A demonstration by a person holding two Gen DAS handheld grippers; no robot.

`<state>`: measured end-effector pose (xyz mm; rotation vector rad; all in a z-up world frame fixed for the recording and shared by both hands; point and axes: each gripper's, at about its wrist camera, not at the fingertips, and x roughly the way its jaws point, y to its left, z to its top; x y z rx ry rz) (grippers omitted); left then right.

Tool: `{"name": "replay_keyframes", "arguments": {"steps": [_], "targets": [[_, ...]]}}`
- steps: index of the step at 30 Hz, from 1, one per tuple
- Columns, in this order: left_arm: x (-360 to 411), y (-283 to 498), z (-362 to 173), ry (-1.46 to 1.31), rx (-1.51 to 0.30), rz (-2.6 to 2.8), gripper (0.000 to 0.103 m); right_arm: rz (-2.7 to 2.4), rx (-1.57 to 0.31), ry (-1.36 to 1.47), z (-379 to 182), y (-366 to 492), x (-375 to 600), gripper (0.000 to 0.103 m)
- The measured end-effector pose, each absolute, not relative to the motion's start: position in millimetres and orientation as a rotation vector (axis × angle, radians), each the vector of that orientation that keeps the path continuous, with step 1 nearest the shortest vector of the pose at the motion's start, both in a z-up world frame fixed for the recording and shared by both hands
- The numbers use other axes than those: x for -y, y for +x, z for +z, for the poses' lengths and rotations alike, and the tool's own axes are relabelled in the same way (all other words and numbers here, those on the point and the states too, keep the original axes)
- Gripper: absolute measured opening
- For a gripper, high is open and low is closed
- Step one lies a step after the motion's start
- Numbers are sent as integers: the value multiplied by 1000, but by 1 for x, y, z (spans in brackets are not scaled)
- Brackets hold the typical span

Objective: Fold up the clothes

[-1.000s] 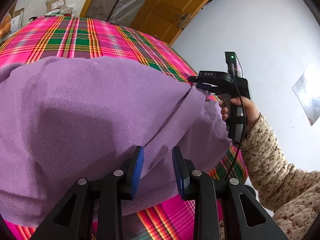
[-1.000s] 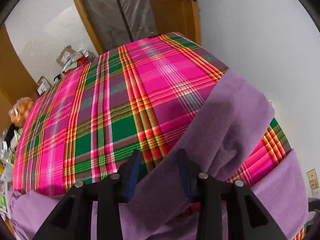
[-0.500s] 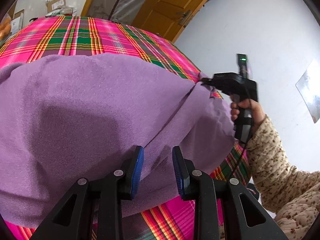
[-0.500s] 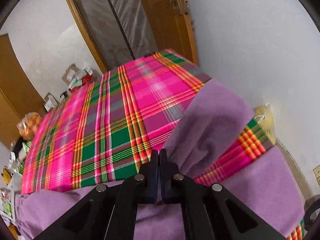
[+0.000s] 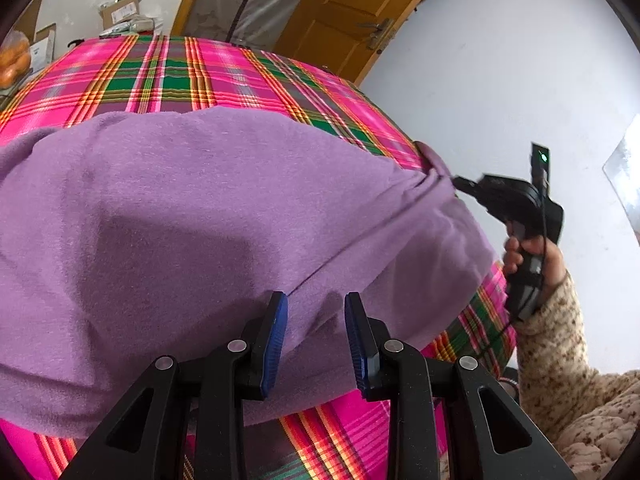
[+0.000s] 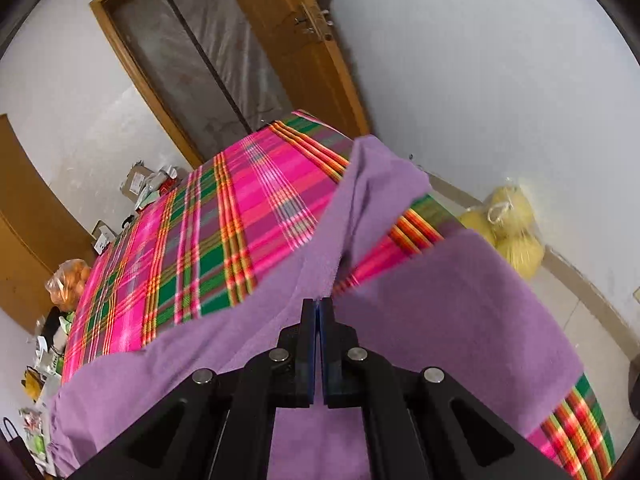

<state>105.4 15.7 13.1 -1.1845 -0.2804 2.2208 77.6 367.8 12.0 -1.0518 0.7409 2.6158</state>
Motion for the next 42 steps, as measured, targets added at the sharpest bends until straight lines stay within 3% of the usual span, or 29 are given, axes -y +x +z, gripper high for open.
{"name": "replay_keyframes", "arguments": {"steps": [12,15,18,23,28,30,42], "targets": [[-25,111,19,-1183,181,2254,31,2578,-867,-968,3,112,-389,0],[-27,111,20,-1182,152,2244,40,2612,-902,-983,3,109,-391,2],[-30,107,20,-1193,149,2240,40,2649,-932,-989,4,103,-387,3],[-32,105,22,-1197,144,2251,40,2673,-953,-1000,6,90,-384,25],[-33,104,26,-1187,121,2272,40,2690,-984,-986,12,82,-386,29],[-35,105,28,-1178,105,2275,40,2693,-980,-986,12,79,-387,36],[-57,88,18,-1223,-83,2222,40,2639,-993,-1116,-7,60,-395,36]]}}
